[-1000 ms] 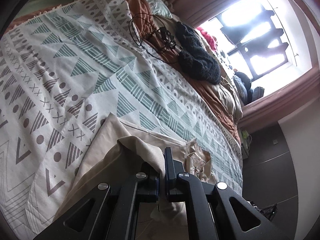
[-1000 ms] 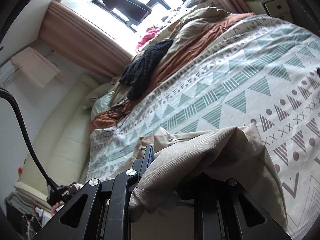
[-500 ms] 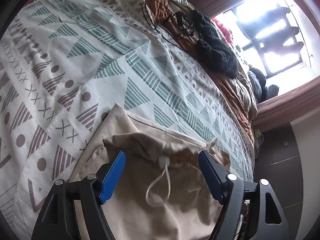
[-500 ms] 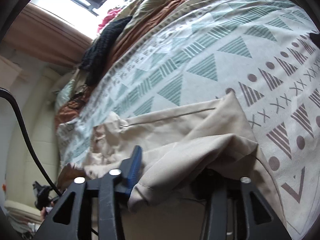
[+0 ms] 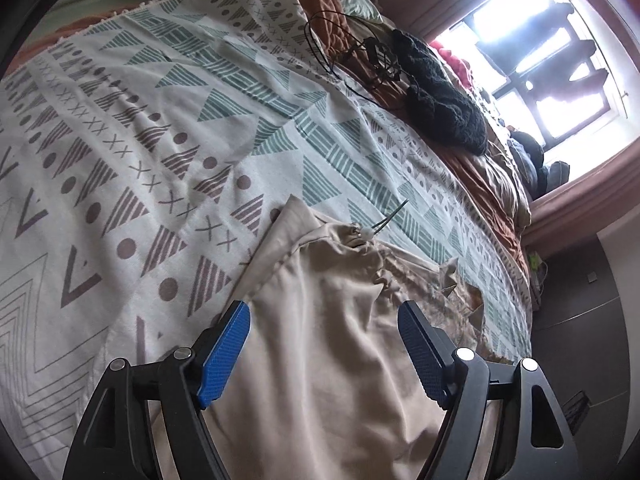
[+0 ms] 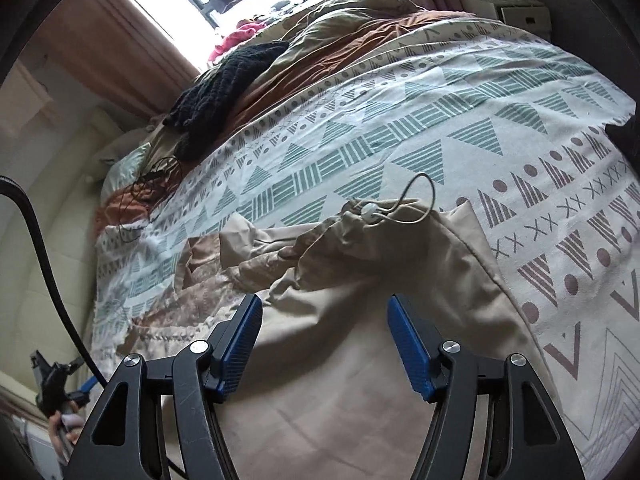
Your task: Fold large clothes
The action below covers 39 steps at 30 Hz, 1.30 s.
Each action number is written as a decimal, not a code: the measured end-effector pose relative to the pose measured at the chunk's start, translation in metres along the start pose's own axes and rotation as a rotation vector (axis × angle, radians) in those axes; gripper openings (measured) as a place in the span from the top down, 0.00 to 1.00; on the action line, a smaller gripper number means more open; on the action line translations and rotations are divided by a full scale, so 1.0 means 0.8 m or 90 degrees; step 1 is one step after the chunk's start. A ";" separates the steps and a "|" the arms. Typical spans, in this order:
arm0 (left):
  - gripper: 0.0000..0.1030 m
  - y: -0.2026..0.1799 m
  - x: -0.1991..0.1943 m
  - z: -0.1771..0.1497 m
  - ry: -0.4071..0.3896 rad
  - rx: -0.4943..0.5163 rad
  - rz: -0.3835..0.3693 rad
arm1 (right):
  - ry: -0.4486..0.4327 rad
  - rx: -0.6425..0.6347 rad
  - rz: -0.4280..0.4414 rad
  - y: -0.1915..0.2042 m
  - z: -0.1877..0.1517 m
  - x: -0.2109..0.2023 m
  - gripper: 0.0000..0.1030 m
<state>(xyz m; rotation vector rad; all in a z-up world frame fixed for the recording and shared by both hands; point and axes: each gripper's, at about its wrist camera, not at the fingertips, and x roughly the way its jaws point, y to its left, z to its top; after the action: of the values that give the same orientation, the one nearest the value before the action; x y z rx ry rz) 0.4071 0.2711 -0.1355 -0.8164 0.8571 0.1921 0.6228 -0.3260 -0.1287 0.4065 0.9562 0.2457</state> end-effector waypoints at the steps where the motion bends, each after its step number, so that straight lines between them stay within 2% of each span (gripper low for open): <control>1: 0.25 0.006 -0.003 -0.005 0.001 0.003 0.010 | 0.002 -0.013 -0.004 0.011 -0.002 0.001 0.37; 9: 0.25 0.055 -0.019 -0.042 0.024 -0.011 0.041 | 0.048 -0.122 0.007 0.119 -0.026 0.036 0.37; 14: 0.25 0.081 -0.032 -0.057 0.030 -0.024 0.054 | 0.096 -0.151 0.026 0.171 -0.042 0.065 0.37; 19: 0.25 0.102 -0.044 -0.071 0.033 -0.038 0.063 | 0.136 -0.178 0.002 0.213 -0.051 0.104 0.37; 23: 0.25 0.114 -0.052 -0.083 0.036 -0.050 0.063 | 0.179 -0.206 -0.040 0.232 -0.060 0.151 0.38; 25: 0.25 0.120 -0.054 -0.089 0.043 -0.055 0.067 | 0.209 -0.217 -0.075 0.230 -0.066 0.180 0.45; 27: 0.25 0.124 -0.055 -0.095 0.048 -0.061 0.066 | 0.252 -0.201 -0.096 0.218 -0.074 0.211 0.66; 28: 0.25 0.126 -0.056 -0.097 0.050 -0.063 0.066 | 0.253 -0.194 -0.092 0.212 -0.074 0.218 0.67; 29: 0.25 0.127 -0.057 -0.099 0.051 -0.065 0.065 | 0.241 -0.196 -0.084 0.211 -0.071 0.219 0.71; 30: 0.25 0.128 -0.057 -0.101 0.052 -0.066 0.065 | 0.238 -0.201 -0.087 0.211 -0.068 0.219 0.89; 31: 0.25 0.128 -0.058 -0.103 0.053 -0.066 0.066 | 0.244 -0.190 -0.066 0.209 -0.064 0.217 0.94; 32: 0.25 0.127 -0.058 -0.104 0.053 -0.067 0.065 | 0.244 -0.176 -0.055 0.207 -0.058 0.214 0.96; 39: 0.25 0.122 -0.061 -0.112 0.056 -0.067 0.052 | 0.150 -0.172 -0.009 0.215 -0.022 0.165 0.98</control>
<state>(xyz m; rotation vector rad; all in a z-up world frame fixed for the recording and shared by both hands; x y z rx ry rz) 0.2770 0.2827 -0.1882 -0.8948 0.9708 0.2766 0.6774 -0.1175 -0.1594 0.1236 1.1388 0.4106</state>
